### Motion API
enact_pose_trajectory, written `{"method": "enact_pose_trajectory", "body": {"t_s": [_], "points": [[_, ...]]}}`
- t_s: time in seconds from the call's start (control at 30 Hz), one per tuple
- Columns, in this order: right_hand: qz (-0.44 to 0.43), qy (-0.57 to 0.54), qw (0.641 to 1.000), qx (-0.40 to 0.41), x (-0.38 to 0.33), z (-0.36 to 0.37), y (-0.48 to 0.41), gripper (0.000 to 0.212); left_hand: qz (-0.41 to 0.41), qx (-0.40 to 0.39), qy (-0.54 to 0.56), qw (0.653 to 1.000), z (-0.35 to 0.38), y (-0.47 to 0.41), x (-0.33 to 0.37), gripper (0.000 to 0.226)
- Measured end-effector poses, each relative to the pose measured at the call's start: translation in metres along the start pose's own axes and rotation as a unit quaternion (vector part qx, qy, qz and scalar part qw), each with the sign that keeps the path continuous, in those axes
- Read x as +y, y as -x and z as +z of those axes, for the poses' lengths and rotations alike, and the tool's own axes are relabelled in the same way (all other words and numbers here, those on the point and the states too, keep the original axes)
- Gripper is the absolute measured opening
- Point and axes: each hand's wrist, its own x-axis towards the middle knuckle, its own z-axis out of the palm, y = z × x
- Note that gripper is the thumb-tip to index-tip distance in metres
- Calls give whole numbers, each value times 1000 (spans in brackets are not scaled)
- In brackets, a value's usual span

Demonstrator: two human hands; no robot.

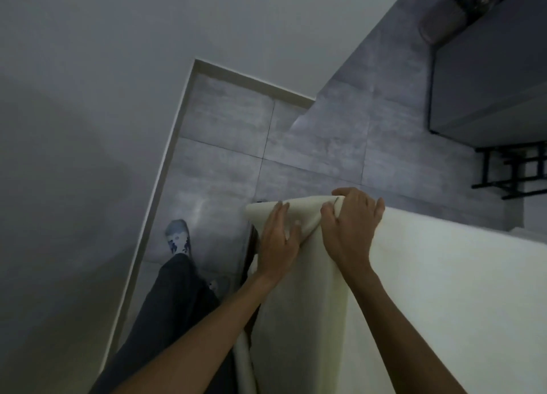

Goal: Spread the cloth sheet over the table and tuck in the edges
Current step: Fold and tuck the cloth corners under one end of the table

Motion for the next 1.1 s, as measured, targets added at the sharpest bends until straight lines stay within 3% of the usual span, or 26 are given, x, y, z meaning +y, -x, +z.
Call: {"method": "enact_pose_trajectory", "body": {"t_s": [0.2, 0.33, 0.37, 0.5, 0.67, 0.73, 0.8, 0.93, 1.1], "points": [[0, -42, 999, -2, 3, 2, -1, 20, 152, -96, 3, 984, 31, -62, 1, 49], [65, -59, 996, -26, 13, 6, -1, 52, 185, -116, 34, 975, 47, -76, -27, 49], [75, -60, 995, -34, 12, 5, -2, 53, 180, -111, 43, 976, 49, -80, -36, 47], [25, -22, 999, -31, -2, -1, -6, 16, 136, -116, 32, 983, 57, -101, -71, 48], [32, -21, 999, -22, -9, -3, -5, 13, 16, -111, 15, 994, 43, -123, -148, 53], [33, -27, 999, -21, -9, -4, -5, 13, -39, -77, 72, 994, 29, -118, -118, 50], [34, -31, 999, -23, -6, -3, -5, 15, 16, -58, 103, 993, 17, -103, -65, 52], [32, -44, 998, -36, -3, -1, -5, 23, 226, -136, 118, 957, 26, -59, 11, 47], [40, -47, 998, -29, -2, -1, -5, 26, 218, -90, 66, 970, 50, -61, -13, 52]]}}
